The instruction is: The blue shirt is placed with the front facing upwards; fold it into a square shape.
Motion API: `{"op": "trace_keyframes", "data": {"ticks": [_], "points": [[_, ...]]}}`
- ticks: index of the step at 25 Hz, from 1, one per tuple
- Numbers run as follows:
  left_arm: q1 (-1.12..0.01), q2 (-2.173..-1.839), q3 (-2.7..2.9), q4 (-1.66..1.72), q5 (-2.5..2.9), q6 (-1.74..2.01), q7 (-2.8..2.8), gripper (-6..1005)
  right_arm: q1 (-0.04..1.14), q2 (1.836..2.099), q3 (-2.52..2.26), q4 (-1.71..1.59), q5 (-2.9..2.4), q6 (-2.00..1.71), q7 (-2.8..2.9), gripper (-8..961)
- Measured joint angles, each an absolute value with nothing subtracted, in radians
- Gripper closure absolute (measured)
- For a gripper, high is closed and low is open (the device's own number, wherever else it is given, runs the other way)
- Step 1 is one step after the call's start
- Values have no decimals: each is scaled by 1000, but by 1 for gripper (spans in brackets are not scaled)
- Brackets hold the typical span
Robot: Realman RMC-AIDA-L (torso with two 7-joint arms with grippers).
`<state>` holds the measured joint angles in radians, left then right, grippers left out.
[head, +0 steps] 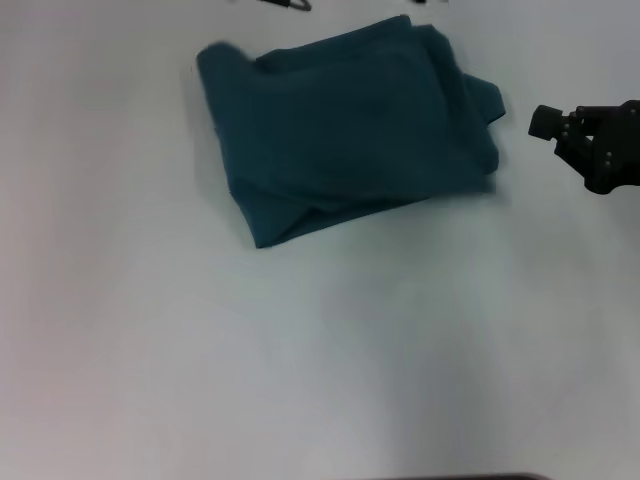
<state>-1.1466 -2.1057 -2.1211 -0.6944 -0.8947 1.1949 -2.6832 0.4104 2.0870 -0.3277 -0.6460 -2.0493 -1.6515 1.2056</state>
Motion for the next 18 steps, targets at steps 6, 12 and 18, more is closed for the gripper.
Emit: {"op": "trace_keyframes", "data": {"ticks": [6, 12, 18], "points": [[-941, -2144, -2161, -1002, -946, 1285, -2691, 626, 416, 2087, -353, -644, -2049, -1631, 1224, 935], [-746, -2107, -2216, -1096, -1156, 1334, -2688, 483, 414, 2085, -346, -652, -2047, -1635, 1241, 934], [-696, -2101, -2236, -1098, -1196, 1342, -2685, 312, 424, 2085, -351, -654, -2046, -1635, 1257, 933]]}}
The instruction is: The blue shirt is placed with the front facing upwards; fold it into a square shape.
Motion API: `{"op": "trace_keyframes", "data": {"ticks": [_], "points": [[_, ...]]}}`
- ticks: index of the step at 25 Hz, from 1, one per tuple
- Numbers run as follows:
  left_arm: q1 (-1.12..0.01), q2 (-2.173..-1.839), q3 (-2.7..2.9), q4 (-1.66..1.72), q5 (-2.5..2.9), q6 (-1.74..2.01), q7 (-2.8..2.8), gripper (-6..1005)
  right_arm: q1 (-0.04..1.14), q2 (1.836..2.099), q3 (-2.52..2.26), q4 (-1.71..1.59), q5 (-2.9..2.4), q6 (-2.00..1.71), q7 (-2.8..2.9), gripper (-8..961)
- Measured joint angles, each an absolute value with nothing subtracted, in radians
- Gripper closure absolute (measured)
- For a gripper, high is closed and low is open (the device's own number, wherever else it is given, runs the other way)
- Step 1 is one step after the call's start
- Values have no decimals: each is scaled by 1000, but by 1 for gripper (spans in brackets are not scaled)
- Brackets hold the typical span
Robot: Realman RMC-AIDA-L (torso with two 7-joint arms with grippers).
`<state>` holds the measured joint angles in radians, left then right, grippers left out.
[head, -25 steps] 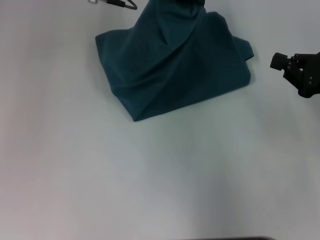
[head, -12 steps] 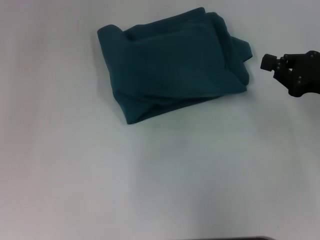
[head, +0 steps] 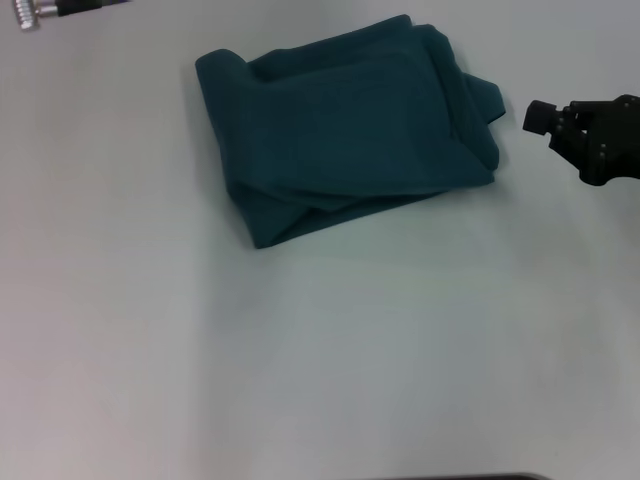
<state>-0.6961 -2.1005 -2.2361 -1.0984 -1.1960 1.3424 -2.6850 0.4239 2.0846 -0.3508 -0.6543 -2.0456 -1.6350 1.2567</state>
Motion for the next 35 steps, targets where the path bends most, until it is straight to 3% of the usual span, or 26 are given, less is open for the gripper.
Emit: {"op": "trace_keyframes", "data": {"ticks": [7, 13, 17, 21, 29, 35], "points": [[-657, -2092, -2259, -1069, -1199, 1523, -2509, 63, 438, 2081, -345, -657, -2044, -1626, 1341, 932], [-546, -2085, -2317, -941, -1199, 1600, -2404, 63, 474, 2055, -345, -683, -2043, -1628, 1593, 931], [-472, -2076, -2376, -846, -1200, 1638, -2372, 62, 501, 2037, -362, -718, -2047, -1631, 1737, 730], [-419, -2092, -2487, -829, -1200, 1722, -2298, 62, 566, 1975, -441, -756, -2052, -1631, 1966, 641], [-412, -2091, -2516, -825, -1197, 1778, -2253, 63, 752, 1788, -618, -777, -2203, -1587, 2429, 485], [-395, -2079, -2538, -823, -1197, 1774, -2247, 63, 855, 1784, -667, -776, -2411, -1592, 2510, 444]]}}
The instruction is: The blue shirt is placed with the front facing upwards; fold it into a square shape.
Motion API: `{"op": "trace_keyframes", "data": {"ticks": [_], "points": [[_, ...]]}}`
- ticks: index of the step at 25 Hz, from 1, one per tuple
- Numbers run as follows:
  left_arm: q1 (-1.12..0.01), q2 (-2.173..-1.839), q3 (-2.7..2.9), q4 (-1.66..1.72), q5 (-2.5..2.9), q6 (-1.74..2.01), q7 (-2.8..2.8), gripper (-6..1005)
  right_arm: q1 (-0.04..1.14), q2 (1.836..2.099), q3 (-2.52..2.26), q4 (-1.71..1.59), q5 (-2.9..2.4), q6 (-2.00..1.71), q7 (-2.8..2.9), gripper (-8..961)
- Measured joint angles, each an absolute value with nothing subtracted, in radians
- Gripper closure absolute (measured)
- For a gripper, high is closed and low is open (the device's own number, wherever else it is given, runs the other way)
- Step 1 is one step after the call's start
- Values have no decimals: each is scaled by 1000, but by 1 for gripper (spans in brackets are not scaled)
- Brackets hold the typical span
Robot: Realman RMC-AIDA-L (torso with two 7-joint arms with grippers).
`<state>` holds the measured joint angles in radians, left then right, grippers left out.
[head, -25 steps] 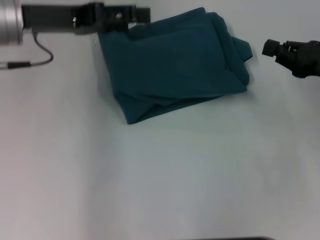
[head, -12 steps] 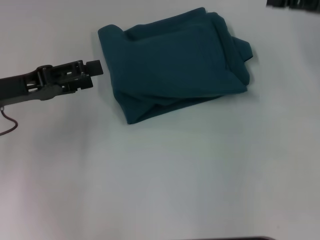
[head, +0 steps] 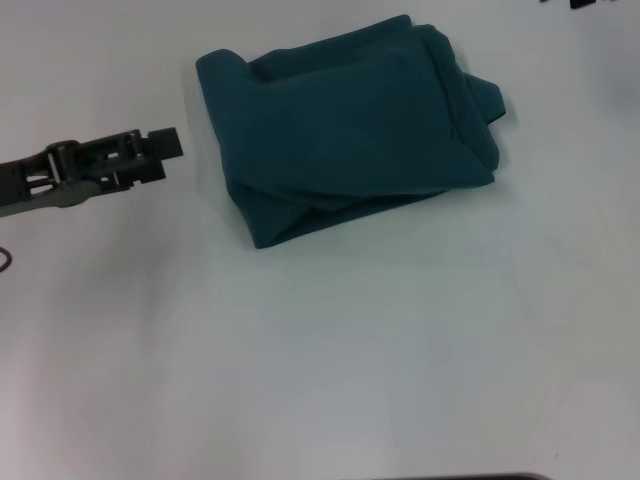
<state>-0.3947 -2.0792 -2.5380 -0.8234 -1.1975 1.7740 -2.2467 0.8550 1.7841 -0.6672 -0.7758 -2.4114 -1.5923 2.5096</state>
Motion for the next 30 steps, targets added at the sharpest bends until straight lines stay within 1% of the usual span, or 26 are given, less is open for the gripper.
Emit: {"op": "trace_keyframes", "data": {"ticks": [3, 8, 9, 10, 22, 30], "points": [[-388, -2078, -2561, -822, -1198, 1780, -2245, 62, 894, 1800, -682, -767, -2492, -1592, 2556, 385], [-386, -2080, -2568, -822, -1199, 1783, -2243, 62, 912, 1848, -705, -733, -2525, -1512, 2594, 344], [-388, -2080, -2567, -822, -1199, 1784, -2243, 62, 913, 1864, -728, -713, -2536, -1452, 2622, 336], [-388, -2080, -2567, -822, -1199, 1784, -2243, 62, 913, 1864, -728, -713, -2536, -1452, 2622, 336], [-390, -2083, -2571, -822, -1200, 1776, -2242, 62, 942, 1941, -764, -522, -2478, -1156, 2715, 337], [-393, -2081, -2571, -823, -1200, 1775, -2240, 62, 954, 1966, -772, -425, -2476, -1022, 2738, 346]]}}
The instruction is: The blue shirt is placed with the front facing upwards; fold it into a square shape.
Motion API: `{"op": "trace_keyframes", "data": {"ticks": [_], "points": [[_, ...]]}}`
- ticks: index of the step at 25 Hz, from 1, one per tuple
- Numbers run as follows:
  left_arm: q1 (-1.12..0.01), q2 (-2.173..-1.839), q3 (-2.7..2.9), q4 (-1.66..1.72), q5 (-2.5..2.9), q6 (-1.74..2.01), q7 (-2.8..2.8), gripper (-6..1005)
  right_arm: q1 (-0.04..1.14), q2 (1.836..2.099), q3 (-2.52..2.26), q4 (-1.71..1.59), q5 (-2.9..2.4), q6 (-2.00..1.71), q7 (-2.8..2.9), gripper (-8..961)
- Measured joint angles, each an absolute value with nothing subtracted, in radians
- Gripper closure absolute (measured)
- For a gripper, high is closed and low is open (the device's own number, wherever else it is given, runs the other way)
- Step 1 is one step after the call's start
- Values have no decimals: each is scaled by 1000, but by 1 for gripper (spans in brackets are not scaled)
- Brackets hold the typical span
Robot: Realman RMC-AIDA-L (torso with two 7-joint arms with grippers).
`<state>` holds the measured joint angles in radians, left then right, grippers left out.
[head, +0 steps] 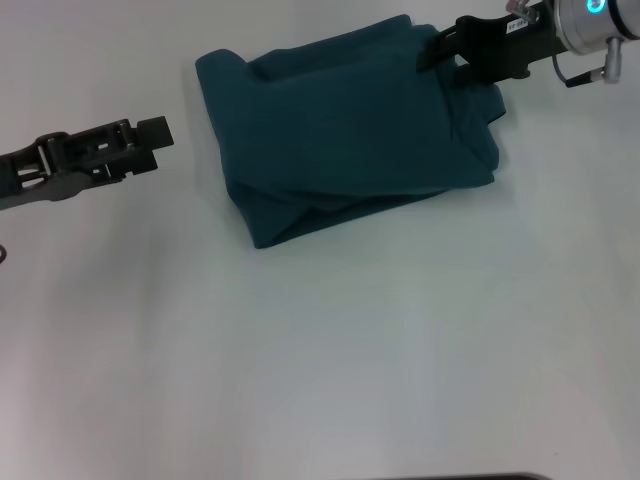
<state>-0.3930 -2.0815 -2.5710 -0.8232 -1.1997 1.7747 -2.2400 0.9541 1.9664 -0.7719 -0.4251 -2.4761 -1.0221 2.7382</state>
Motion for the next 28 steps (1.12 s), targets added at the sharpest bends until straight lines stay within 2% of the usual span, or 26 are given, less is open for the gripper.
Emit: {"op": "trace_keyframes", "data": {"ticks": [8, 16, 28], "points": [[-396, -2083, -2571, -823, -1200, 1775, -2239, 63, 946, 2000, -773, -398, -2475, -948, 2741, 388], [-392, -2083, -2574, -825, -1199, 1781, -2239, 63, 946, 2016, -773, -387, -2472, -921, 2738, 429], [-398, -2081, -2583, -822, -1199, 1786, -2237, 63, 926, 2019, -771, -400, -2399, -936, 2687, 491]]}}
